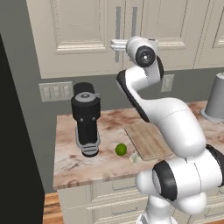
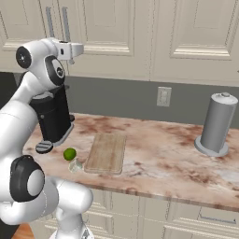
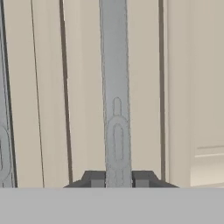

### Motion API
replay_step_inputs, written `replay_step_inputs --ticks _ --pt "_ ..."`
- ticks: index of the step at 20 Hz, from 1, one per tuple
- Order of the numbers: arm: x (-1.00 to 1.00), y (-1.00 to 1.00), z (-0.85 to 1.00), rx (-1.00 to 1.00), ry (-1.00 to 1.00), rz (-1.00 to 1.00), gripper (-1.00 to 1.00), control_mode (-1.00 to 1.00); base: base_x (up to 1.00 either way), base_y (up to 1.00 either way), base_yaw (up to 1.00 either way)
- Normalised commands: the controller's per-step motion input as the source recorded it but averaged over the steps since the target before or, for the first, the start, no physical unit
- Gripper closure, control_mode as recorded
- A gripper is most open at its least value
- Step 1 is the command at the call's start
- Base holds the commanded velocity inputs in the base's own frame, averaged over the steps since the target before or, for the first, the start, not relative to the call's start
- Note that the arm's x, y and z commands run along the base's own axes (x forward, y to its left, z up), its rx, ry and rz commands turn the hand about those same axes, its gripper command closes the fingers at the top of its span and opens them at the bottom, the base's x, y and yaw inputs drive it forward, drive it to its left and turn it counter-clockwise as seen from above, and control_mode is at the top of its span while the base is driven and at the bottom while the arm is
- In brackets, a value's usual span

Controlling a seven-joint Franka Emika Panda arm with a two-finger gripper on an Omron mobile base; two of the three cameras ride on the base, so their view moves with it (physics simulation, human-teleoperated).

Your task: Open the cabinet. Place the bowl and condiment on the counter. Then place the lime and garlic on the cutting board.

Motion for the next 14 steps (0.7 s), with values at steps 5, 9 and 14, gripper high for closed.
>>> replay_step_inputs --ticks 5,9,14 --pt "0.00 0.00 0.00 0.00 0.00 0.00 1.00 -1.00 0.00 0.00 0.00" --pt "0.00 0.02 0.00 0.00 0.00 0.00 1.00 -1.00 0.00 0.00 0.00" --pt "-0.01 -0.04 0.00 0.00 0.00 0.03 1.00 -1.00 0.00 0.00 0.00"
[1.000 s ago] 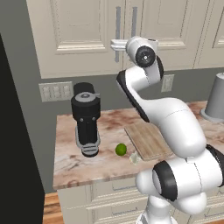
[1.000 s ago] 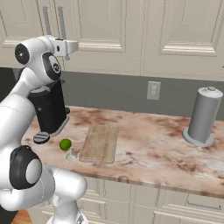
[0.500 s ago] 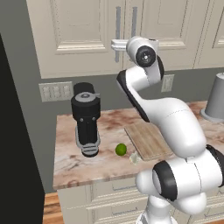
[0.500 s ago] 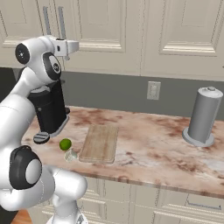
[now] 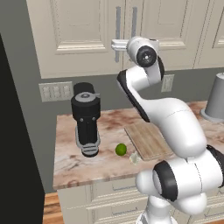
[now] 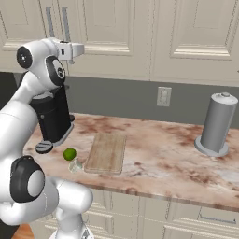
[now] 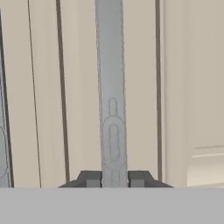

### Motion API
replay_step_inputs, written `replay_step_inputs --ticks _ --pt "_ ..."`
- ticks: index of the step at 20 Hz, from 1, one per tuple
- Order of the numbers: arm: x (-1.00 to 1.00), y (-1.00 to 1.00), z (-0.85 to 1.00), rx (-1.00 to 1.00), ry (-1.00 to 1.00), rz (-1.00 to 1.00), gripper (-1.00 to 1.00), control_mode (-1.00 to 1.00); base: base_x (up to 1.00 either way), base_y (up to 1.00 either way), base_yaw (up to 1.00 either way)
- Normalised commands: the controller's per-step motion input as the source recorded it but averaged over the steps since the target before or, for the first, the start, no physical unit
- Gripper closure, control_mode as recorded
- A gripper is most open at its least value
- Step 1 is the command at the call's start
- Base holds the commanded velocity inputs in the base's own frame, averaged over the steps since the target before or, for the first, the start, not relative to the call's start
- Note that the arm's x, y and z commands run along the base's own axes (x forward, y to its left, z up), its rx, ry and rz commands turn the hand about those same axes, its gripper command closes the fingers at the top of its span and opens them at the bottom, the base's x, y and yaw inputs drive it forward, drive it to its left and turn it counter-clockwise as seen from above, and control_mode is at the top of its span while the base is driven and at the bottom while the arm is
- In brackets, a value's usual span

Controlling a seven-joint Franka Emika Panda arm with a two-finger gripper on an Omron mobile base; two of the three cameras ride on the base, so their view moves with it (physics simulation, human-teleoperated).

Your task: Open the cabinet. Place the bowl and condiment on the counter. Then place the lime and garlic on the cutting board.

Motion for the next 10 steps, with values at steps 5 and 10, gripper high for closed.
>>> replay_step_inputs --ticks 5,10 --pt "-0.17 -0.02 0.00 0.00 0.00 0.11 1.00 -1.00 0.00 0.00 0.00" --pt "-0.33 -0.01 0.00 0.00 0.00 0.12 1.00 -1.00 0.00 0.00 0.00"
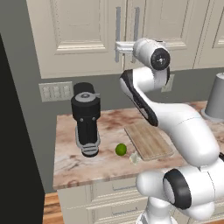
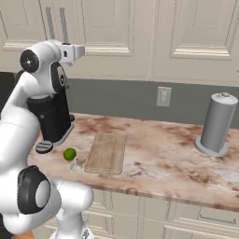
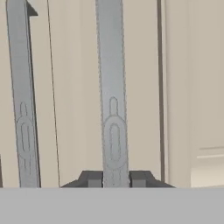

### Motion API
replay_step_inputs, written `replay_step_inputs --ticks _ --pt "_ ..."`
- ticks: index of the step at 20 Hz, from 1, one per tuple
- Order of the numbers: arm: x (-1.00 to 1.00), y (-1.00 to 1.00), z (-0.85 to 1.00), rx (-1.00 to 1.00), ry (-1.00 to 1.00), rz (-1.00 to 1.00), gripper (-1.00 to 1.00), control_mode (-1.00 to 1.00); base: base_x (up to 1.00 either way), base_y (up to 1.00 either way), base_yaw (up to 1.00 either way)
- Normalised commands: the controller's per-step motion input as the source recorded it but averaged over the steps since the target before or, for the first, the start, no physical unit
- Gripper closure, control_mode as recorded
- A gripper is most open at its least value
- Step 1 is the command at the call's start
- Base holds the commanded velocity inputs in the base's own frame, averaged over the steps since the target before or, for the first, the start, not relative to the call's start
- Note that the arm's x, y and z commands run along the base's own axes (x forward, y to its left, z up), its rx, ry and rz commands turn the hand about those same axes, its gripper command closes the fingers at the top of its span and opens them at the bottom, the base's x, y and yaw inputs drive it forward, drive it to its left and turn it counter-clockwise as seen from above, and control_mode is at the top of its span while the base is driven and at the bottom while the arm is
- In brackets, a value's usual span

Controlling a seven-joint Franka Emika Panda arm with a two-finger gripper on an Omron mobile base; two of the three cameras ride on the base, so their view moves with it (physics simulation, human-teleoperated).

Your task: Open the cabinet. Place the bowl and condiment on the counter. Then place the lime and garlic on the cutting board.

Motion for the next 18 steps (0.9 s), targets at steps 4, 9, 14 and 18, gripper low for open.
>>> replay_step_inputs --ticks 4,9,14,18 --pt "-0.39 0.00 0.00 0.00 0.02 0.14 1.00 -1.00 0.00 0.00 0.00" --pt "-0.39 0.00 0.00 0.00 0.04 0.16 1.00 -1.00 0.00 0.00 0.00" --pt "-0.44 0.00 0.00 0.00 0.03 0.15 1.00 -1.00 0.00 0.00 0.00" --pt "-0.59 0.00 0.00 0.00 0.00 0.12 1.00 -1.00 0.00 0.00 0.00"
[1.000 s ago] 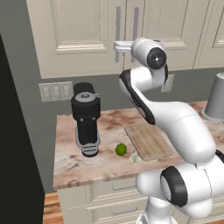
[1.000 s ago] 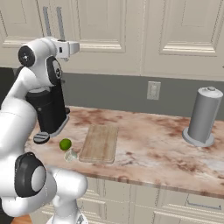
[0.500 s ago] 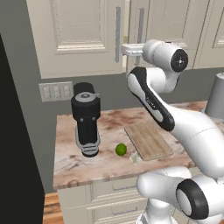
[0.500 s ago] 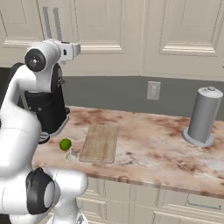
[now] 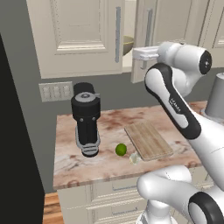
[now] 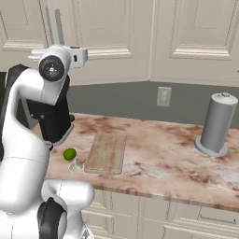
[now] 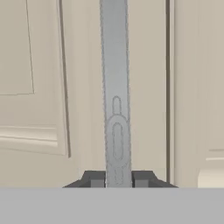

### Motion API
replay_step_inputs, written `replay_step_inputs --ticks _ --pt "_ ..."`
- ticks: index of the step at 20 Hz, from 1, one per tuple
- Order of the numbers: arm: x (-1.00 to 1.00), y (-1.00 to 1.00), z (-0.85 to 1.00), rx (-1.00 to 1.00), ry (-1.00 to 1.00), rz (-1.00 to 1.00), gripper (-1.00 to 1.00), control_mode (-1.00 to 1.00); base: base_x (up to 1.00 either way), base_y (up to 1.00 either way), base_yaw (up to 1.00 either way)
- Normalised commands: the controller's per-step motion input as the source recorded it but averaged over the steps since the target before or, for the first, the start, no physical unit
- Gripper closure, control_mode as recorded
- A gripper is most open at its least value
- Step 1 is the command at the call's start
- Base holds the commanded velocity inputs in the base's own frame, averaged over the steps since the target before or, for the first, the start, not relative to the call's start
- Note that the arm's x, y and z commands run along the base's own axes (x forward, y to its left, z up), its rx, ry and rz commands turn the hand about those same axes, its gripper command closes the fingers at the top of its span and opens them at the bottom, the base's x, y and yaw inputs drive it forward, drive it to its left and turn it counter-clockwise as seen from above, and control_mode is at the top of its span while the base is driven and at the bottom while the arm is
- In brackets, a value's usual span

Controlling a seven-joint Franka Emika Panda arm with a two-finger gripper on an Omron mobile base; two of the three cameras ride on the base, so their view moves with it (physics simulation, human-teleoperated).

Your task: Open the cabinet. Place the bowl and condiment on the counter. Then place the lime and garlic on the cutting board.

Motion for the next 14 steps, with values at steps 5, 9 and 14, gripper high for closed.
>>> replay_step_inputs --ticks 5,9,14 --pt "-0.60 -0.06 0.00 0.00 0.00 0.09 1.00 -1.00 0.00 0.00 0.00" --pt "-0.49 -0.24 0.00 0.00 0.00 0.06 1.00 -1.00 0.00 0.00 0.00" --pt "-0.31 -0.33 0.00 0.00 0.00 0.02 1.00 -1.00 0.00 0.00 0.00"
